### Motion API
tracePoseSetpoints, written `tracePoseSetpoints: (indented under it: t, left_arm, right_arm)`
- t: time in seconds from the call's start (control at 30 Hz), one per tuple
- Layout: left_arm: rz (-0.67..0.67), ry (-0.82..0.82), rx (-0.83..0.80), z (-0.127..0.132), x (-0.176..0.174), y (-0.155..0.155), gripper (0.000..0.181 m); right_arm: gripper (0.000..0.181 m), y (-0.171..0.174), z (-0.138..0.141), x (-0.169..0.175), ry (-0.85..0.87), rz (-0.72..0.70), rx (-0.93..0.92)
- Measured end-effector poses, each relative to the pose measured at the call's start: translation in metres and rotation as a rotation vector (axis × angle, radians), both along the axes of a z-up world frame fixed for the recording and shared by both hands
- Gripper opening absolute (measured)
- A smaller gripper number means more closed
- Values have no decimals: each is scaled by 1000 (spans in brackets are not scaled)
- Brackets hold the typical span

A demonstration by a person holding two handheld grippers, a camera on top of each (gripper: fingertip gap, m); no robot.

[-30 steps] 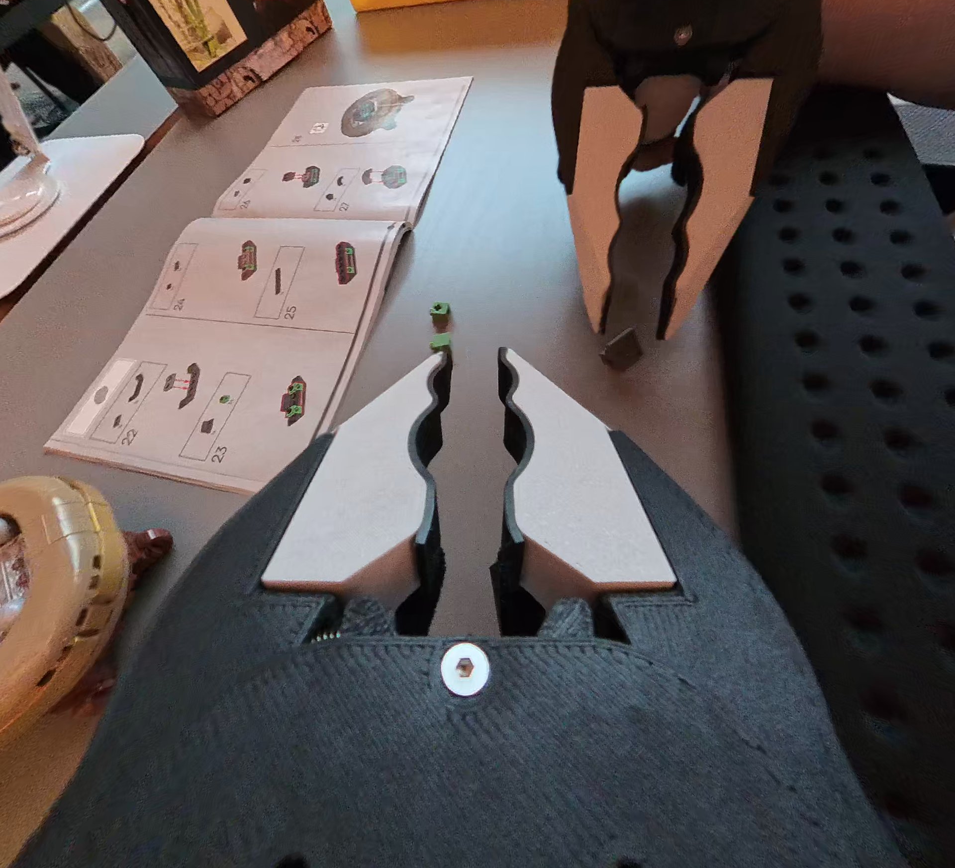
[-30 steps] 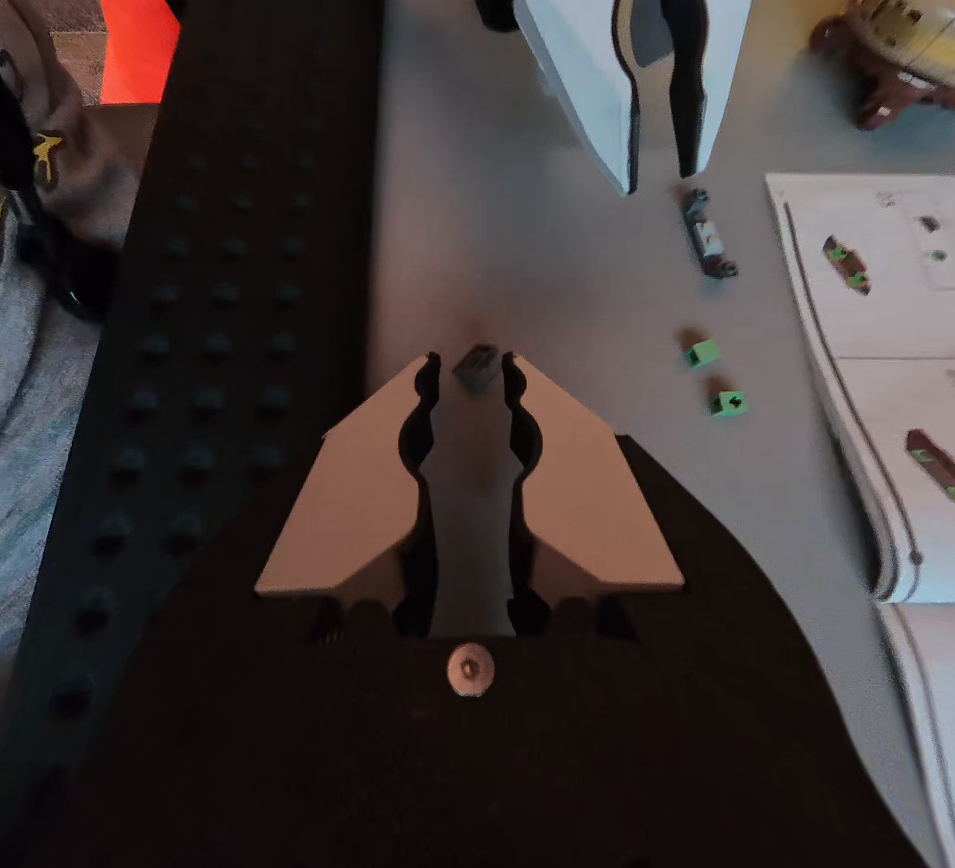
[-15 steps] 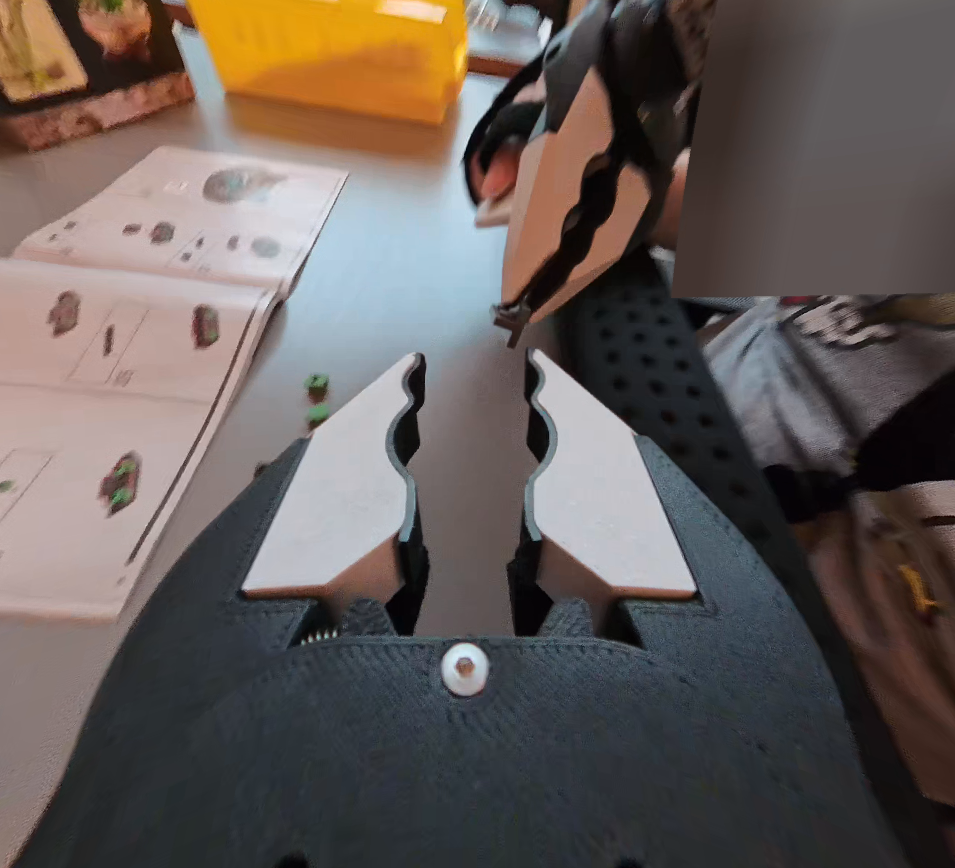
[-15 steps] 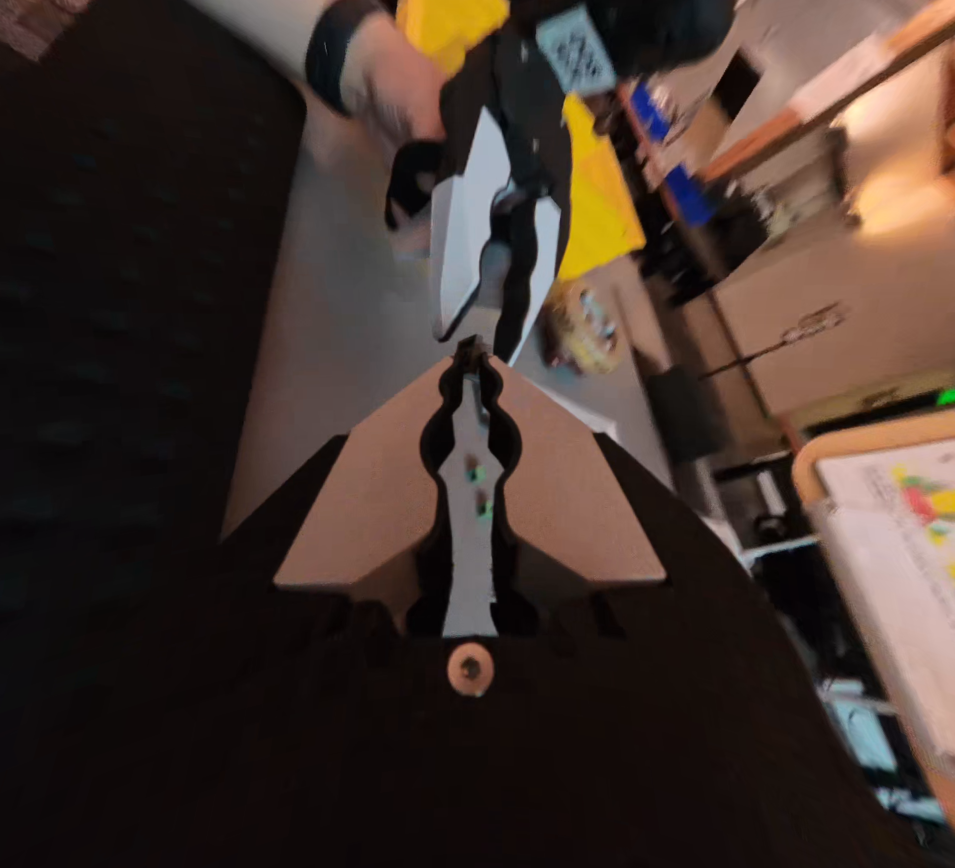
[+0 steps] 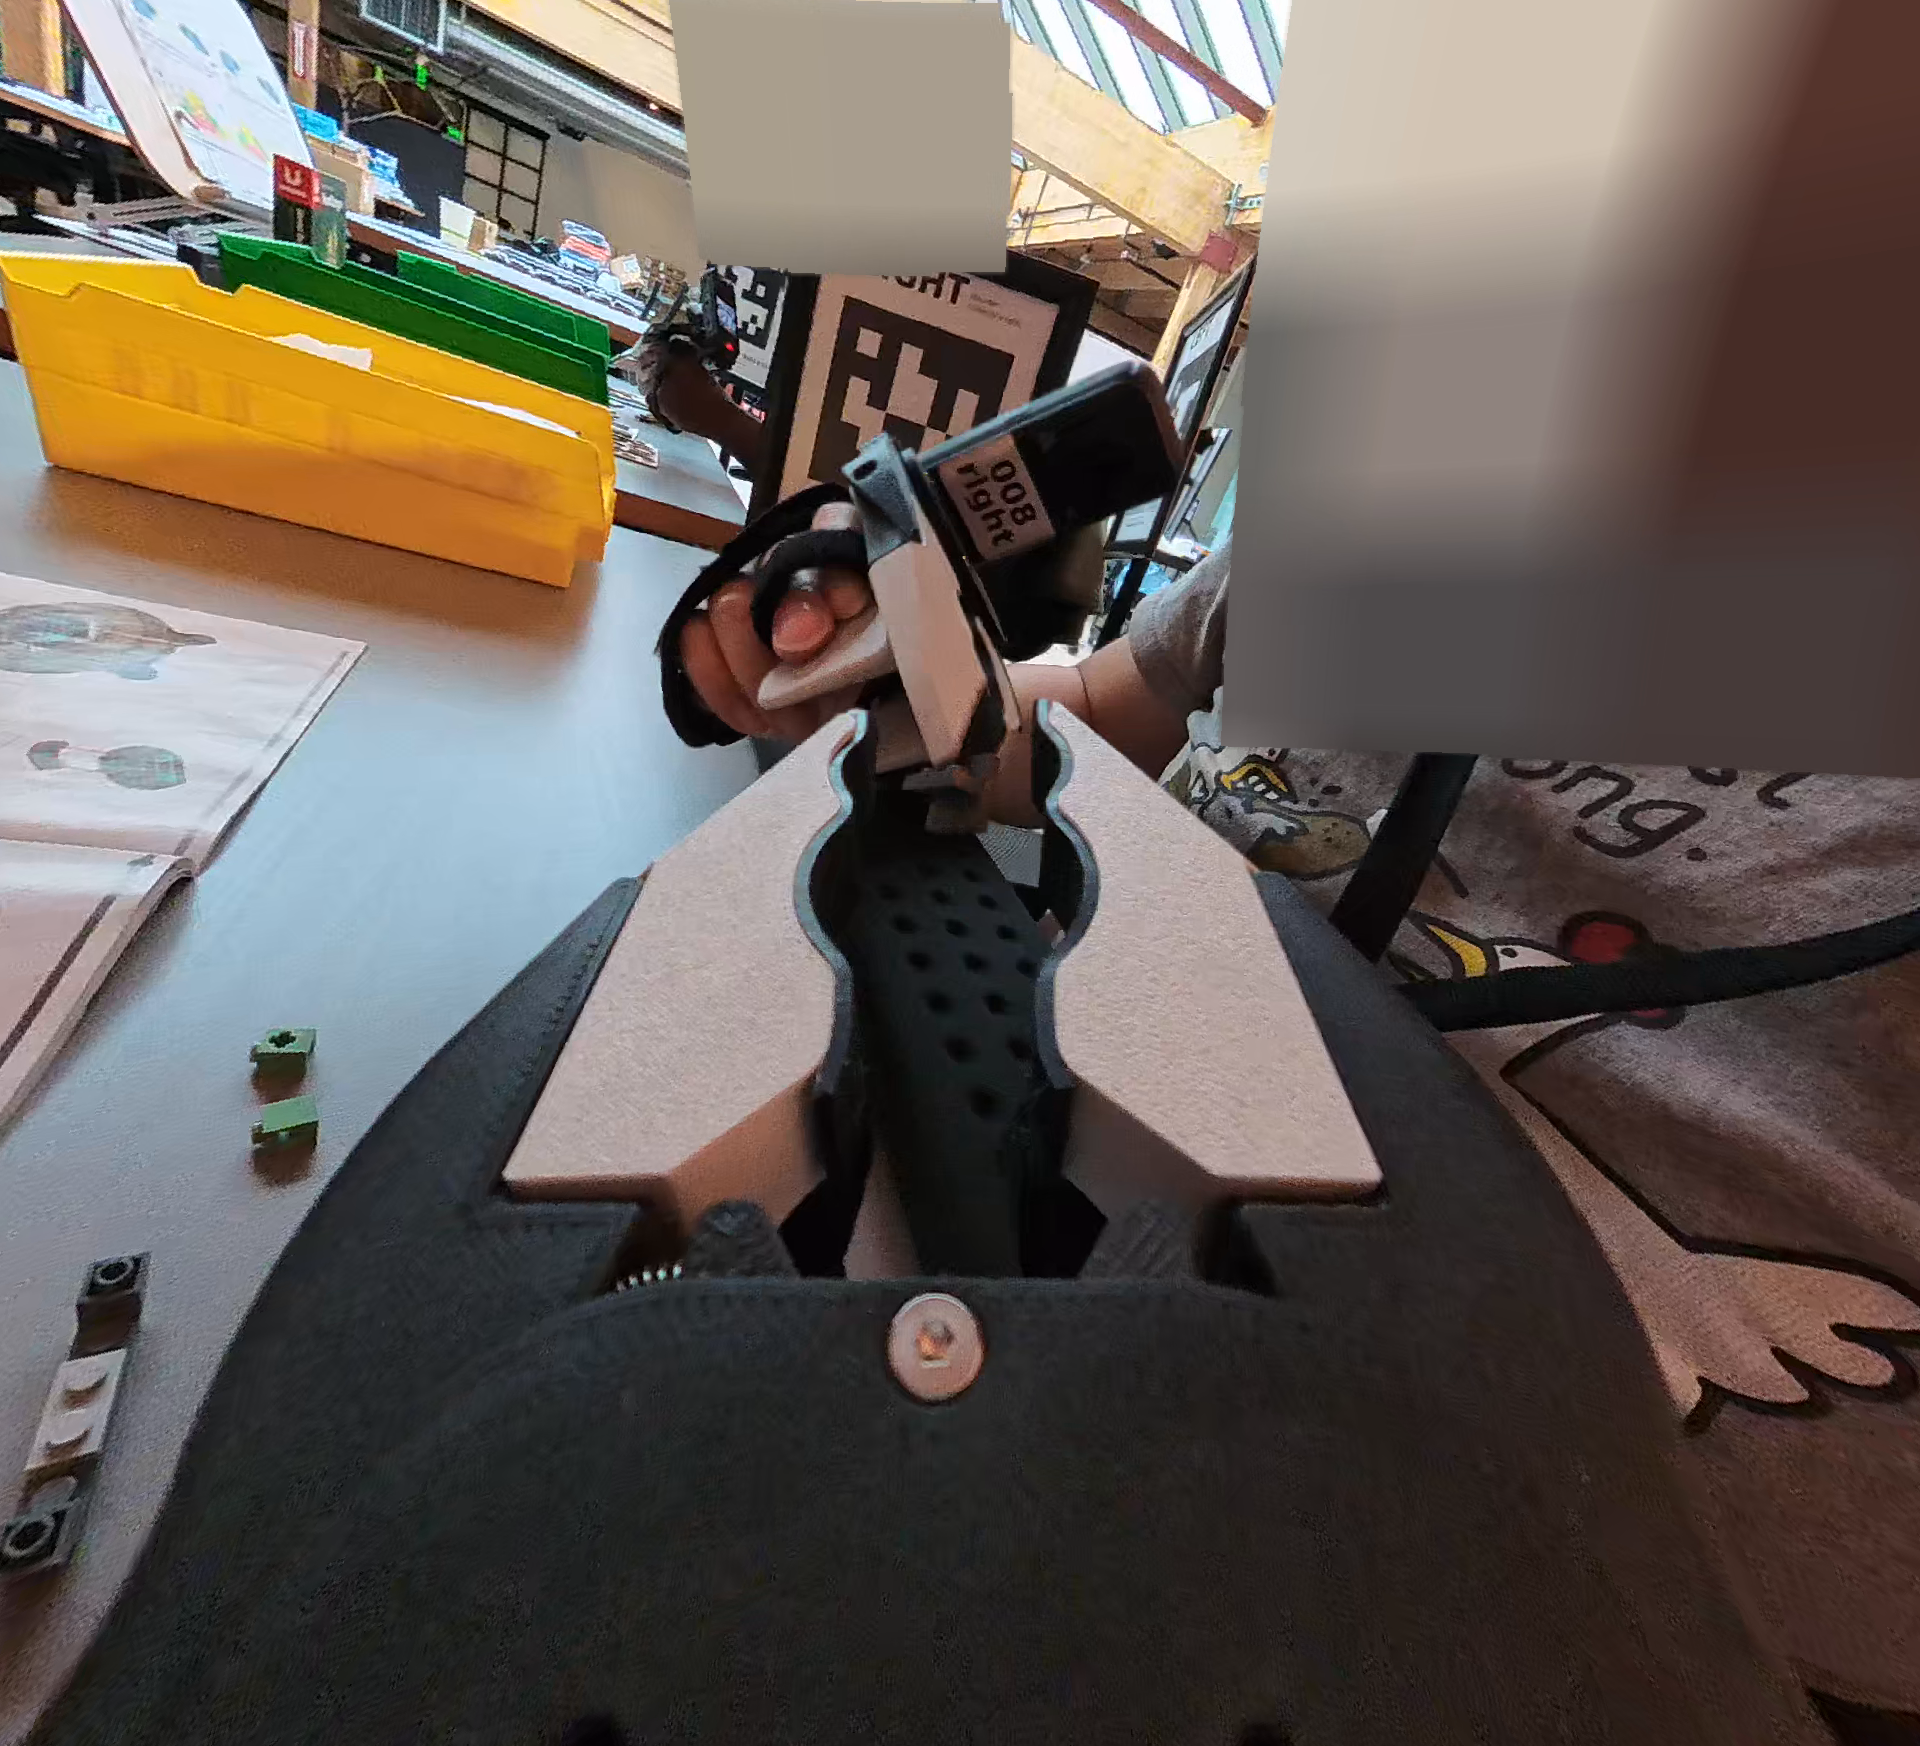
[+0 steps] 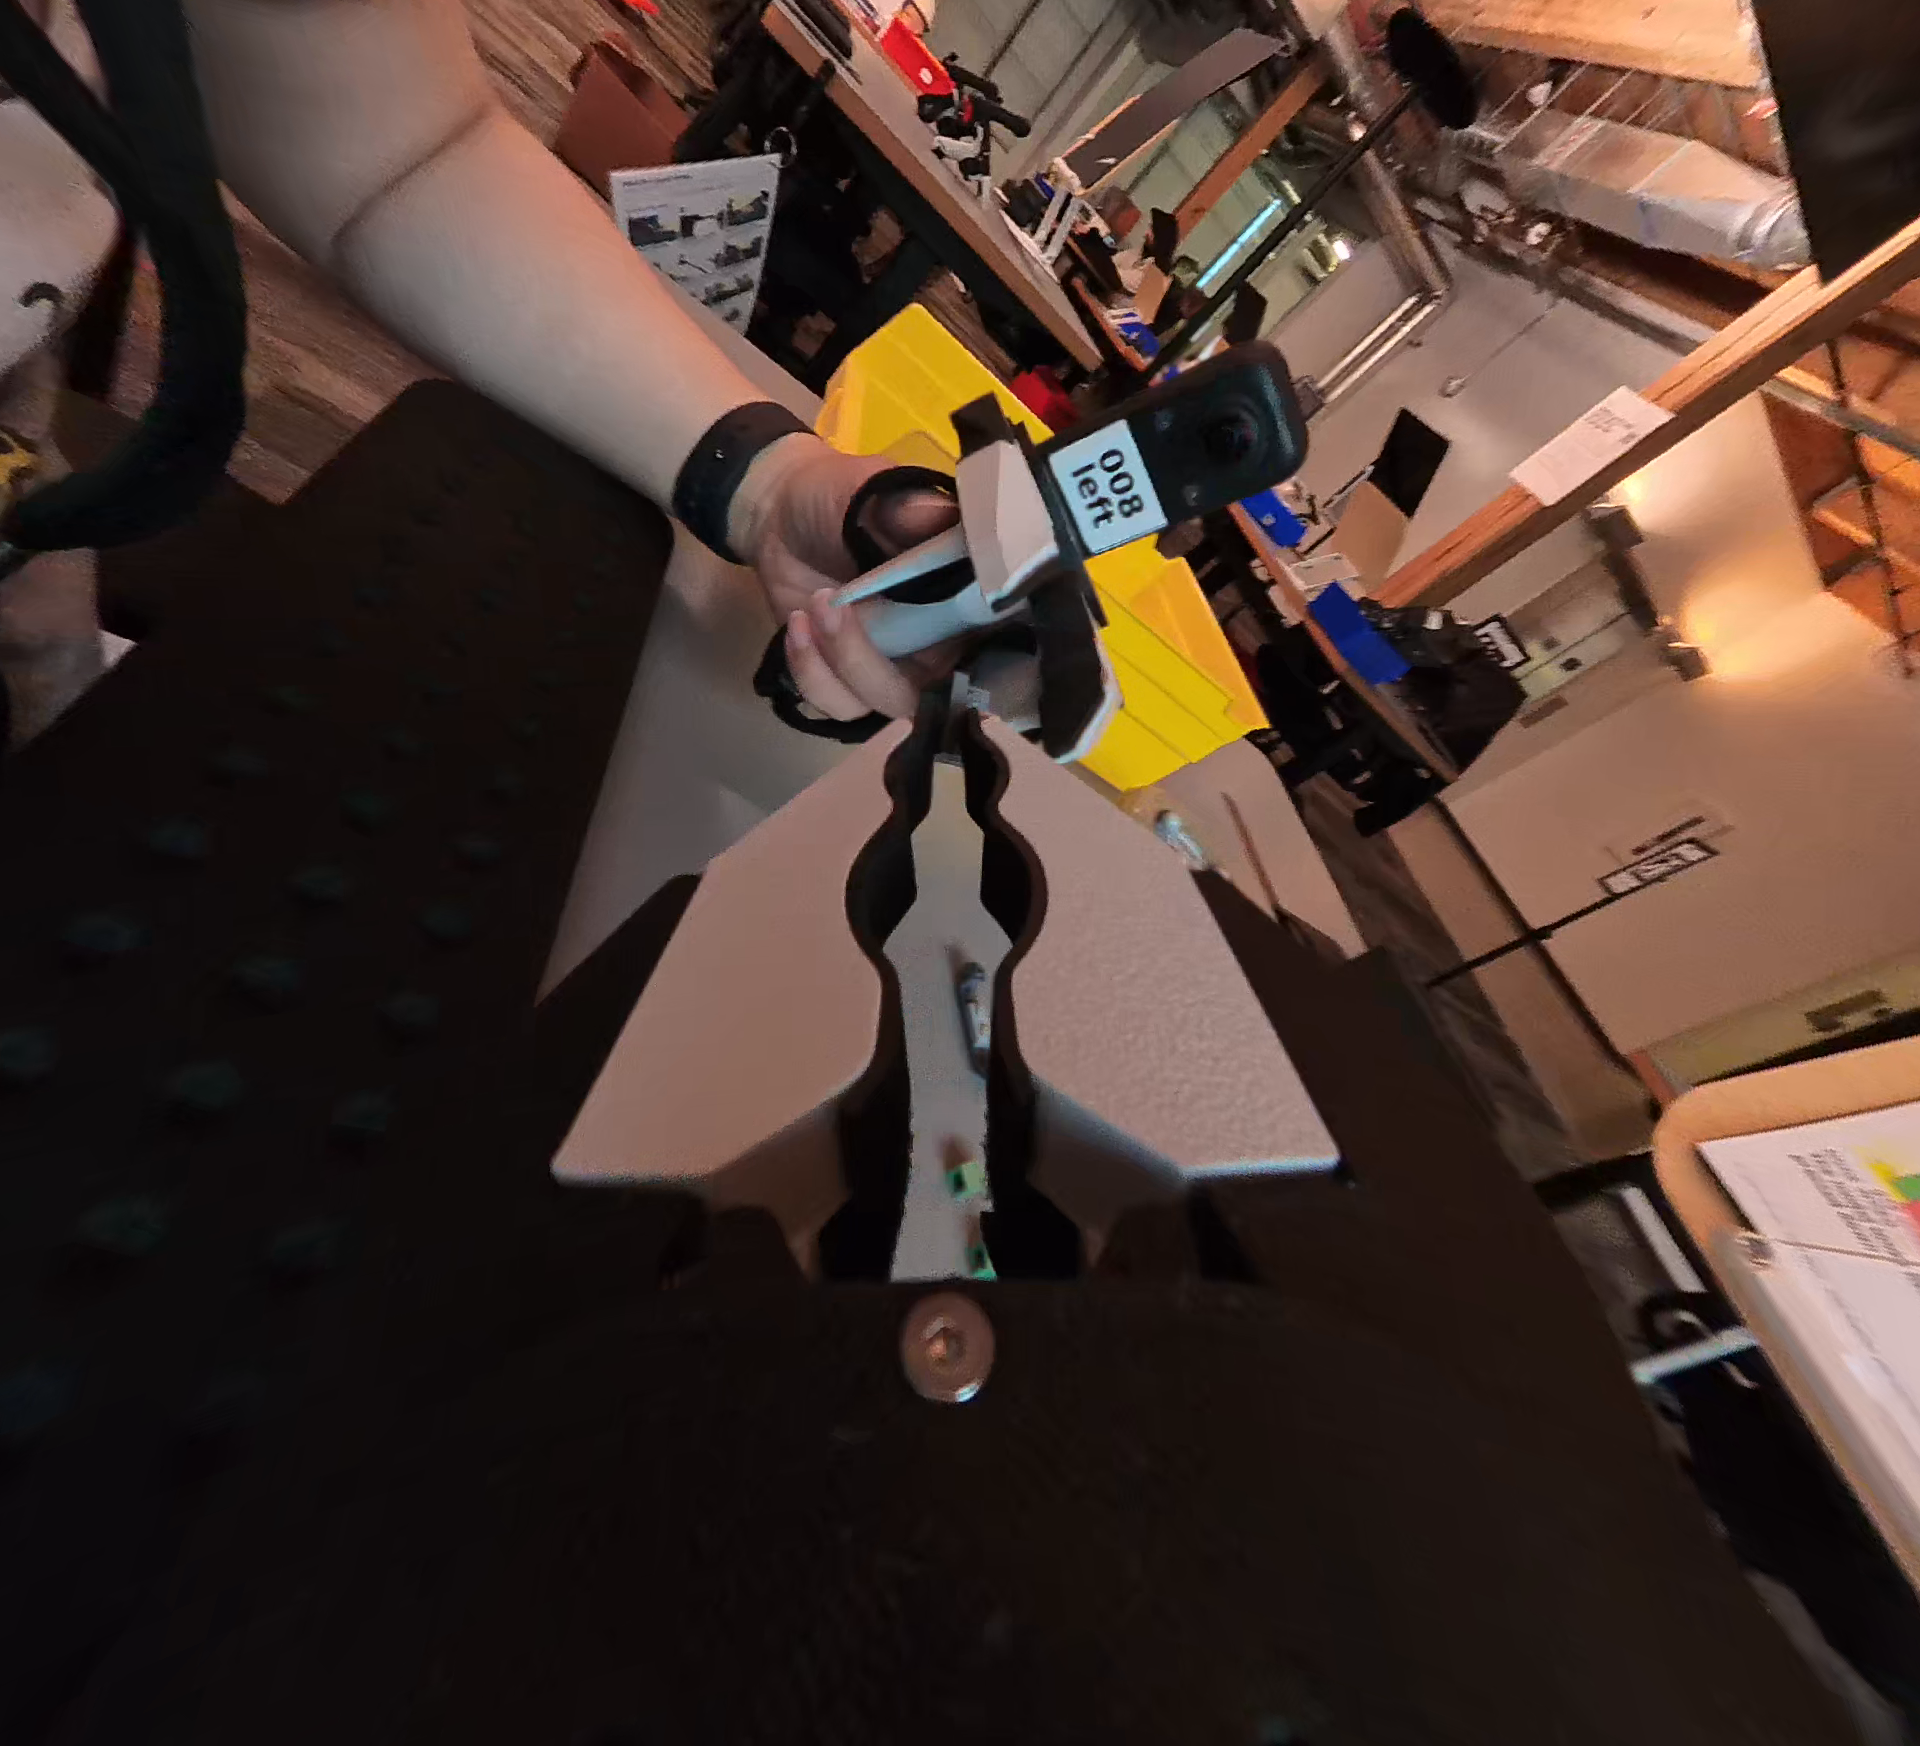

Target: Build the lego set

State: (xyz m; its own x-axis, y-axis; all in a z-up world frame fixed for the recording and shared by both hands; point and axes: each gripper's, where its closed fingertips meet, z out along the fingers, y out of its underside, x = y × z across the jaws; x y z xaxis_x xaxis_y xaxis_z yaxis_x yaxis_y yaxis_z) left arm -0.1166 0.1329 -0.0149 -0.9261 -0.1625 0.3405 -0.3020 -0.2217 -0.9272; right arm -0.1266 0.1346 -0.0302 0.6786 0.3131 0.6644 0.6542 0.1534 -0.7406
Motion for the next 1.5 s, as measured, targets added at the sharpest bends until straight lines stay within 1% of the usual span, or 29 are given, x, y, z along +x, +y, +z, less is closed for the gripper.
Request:
tracePoseSetpoints:
  t: [0.07, 0.13, 0.2, 0.3, 0.47, 0.6, 0.7, 0.8, 0.87, 0.9, 0.93, 0.97, 1.0, 1.03, 1.07, 1.13, 1.17, 1.2, 1.23, 1.3, 1.4, 1.5]
  left_arm:
    - [-17, 14, 12, -2, -2, -1, 30]
    - [-112, 64, -39, 3, -12, -3, 30]
    - [-155, 108, -90, 6, -13, -2, 31]
    - [-159, 130, -70, -2, -11, -3, 31]
    - [-196, 149, -66, -4, -15, -7, 30]
    - [-201, 159, -33, -12, -14, -11, 16]
    - [-195, 173, -31, -14, -12, -11, 16]
    - [-183, 153, 5, -18, -13, -13, 17]
    - [-104, 107, 29, -17, -4, -9, 16]
    - [-46, 73, 51, -17, 2, -6, 16]
    - [23, 33, 81, -17, 9, -2, 16]
    - [107, -17, 111, -17, 17, 3, 16]
    - [218, -79, 163, -17, 27, 10, 16]
    - [328, -162, 236, -18, 35, 17, 16]
    - [421, -253, 319, -19, 40, 22, 16]
    - [586, -422, 523, -25, 49, 30, 16]
    - [662, -489, 585, -24, 53, 33, 16]
    - [705, -539, 622, -23, 54, 33, 16]
    - [728, -569, 637, -22, 54, 32, 16]
    - [760, -599, 677, -24, 57, 32, 16]
    - [777, -621, 730, -29, 59, 34, 16]
    - [794, -650, 754, -29, 60, 35, 16]
  right_arm:
    - [4, -2, 3, -3, 26, 34, 8]
    - [3, -5, 8, -6, 55, 75, 13]
    - [3, -8, 15, -8, 97, 111, 29]
    - [3, -9, 17, -7, 108, 127, 45]
    - [2, -6, 5, -9, 66, 131, 9]
    - [2, -4, 1, -10, 55, 131, 3]
    - [2, -4, -1, -8, 52, 123, 1]
    - [2, -3, -1, -6, 49, 111, 3]
    - [2, 1, 0, 3, 81, 59, 5]
    - [6, 3, 2, 10, 103, 28, 8]
    - [15, 4, 3, 17, 134, -2, -1]
    - [18, 5, 4, 27, 199, -41, -24]
    - [18, 7, 6, 39, 314, -82, -65]
    - [18, 9, 6, 49, 480, -104, -135]
    - [18, 12, 7, 55, 678, -95, -231]
    - [17, 19, 7, 61, 1070, -30, -422]
    - [17, 23, 8, 62, 1207, 12, -490]
    - [17, 28, 5, 65, 1291, 17, -531]
    - [16, 33, 2, 68, 1326, 7, -554]
    - [16, 39, -5, 72, 1334, -37, -571]
    - [17, 42, -16, 66, 1331, -61, -638]
    - [7, 44, -14, 61, 1371, -17, -630]
